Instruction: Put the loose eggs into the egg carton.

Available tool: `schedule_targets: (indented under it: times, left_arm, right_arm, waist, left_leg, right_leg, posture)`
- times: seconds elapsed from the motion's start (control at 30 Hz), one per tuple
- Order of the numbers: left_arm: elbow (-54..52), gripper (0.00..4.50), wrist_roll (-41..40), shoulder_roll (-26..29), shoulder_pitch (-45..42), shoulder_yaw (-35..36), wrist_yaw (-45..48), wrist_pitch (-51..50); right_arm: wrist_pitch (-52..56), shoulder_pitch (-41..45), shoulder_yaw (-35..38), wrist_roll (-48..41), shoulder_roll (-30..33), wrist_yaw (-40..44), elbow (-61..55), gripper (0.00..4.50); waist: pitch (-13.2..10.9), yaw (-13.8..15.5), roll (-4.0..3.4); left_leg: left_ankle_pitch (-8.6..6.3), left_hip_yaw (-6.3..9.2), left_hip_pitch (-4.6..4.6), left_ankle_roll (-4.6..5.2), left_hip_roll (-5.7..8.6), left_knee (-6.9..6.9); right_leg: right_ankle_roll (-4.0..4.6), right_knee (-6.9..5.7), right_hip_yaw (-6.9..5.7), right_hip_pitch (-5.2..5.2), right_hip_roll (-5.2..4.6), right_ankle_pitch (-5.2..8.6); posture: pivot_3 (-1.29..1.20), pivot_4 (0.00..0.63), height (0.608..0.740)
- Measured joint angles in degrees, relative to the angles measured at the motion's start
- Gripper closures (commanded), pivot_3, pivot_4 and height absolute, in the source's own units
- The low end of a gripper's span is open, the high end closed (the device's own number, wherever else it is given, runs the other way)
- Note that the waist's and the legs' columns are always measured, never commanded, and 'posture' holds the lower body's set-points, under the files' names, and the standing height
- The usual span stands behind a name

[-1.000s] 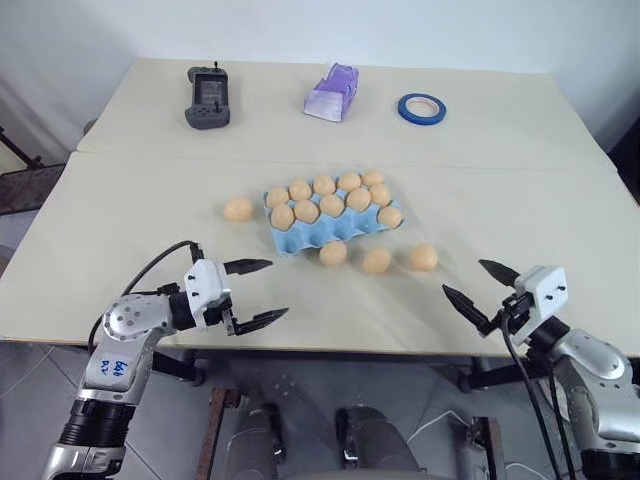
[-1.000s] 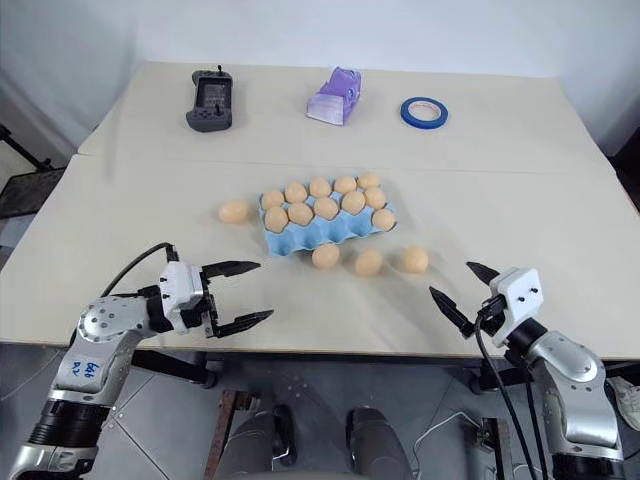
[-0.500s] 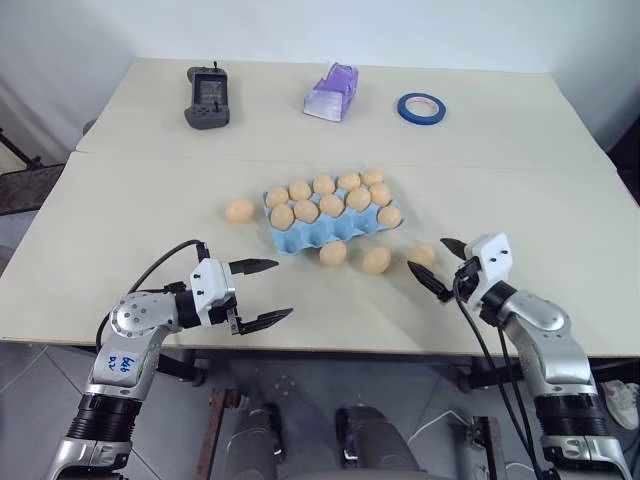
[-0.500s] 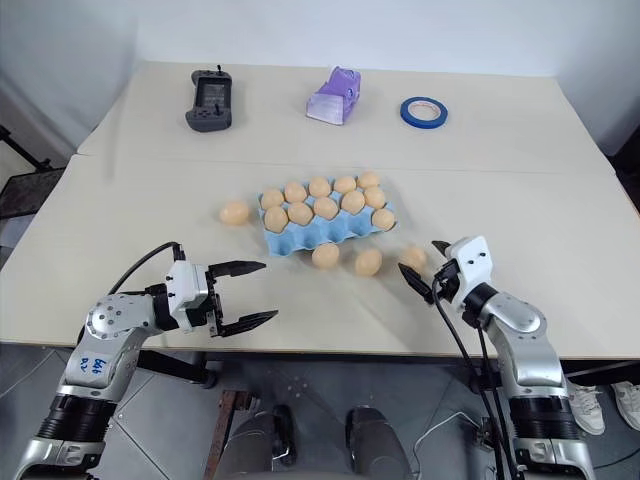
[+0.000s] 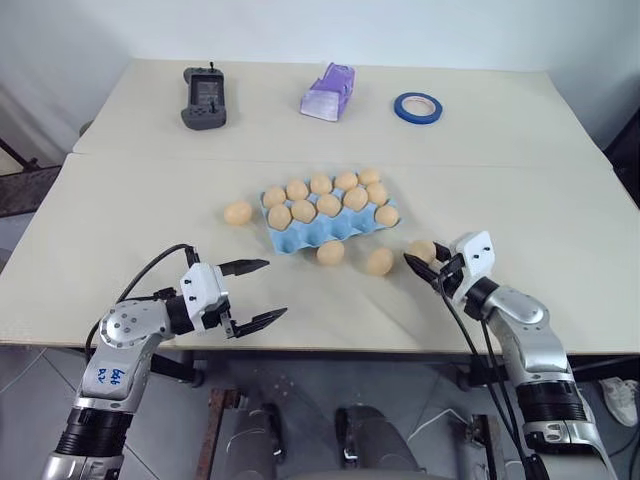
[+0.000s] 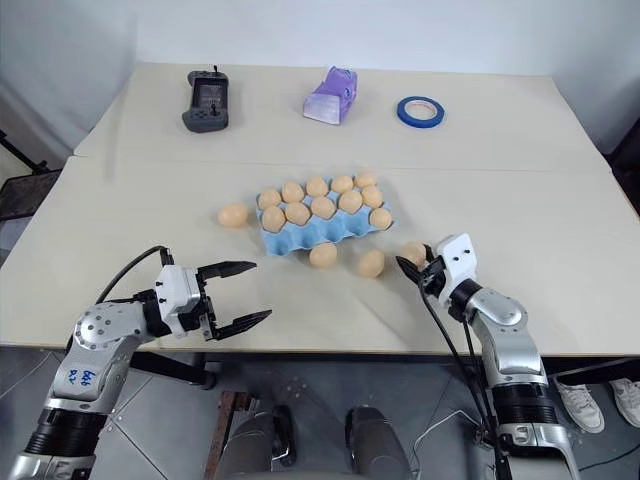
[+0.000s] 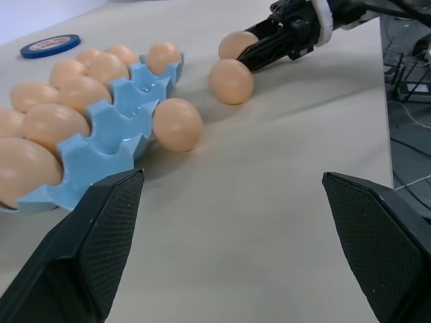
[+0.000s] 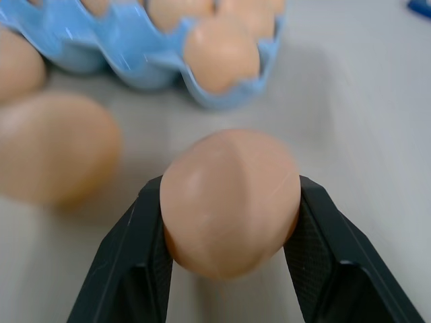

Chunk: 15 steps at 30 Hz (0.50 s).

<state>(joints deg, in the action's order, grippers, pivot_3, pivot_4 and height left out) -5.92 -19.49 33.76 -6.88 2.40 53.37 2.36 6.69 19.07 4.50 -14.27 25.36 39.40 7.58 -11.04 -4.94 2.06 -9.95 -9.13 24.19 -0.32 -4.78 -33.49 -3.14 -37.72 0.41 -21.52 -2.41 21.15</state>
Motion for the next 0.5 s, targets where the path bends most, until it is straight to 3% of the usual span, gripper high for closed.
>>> schedule_targets:
  times: [0.23,0.5]
  left_arm:
    - [0.22,0.00,0.31,0.00,0.17,0.58,-1.35,-0.28]
    - [0.20,0.00,0.56,0.01,0.41,1.22,-2.66,-0.29]
  right_arm:
    - [2.60,13.26,-7.38,3.54,-4.82,-1.45,0.47,2.58]
    - [2.30,16.64,-9.80,5.88,-6.89,-2.14,7.25,0.02]
  waist:
    - [0.00,-0.01,-0.01]
    - [0.00,0.26,-0.01]
  left_leg:
    - [0.07,0.06,0.01,-0.07,-0.02,0.05]
    - [0.01,-0.01,0.13,0.02,0.07,0.10]
  right_leg:
    - [0.05,-0.09,-0.05,-0.07,-0.01,0.02]
    - [0.04,0.10,-0.05,-0.08,-0.11,0.02]
  posture:
    - [0.00,0.150,0.740]
    - [0.00,0.150,0.740]
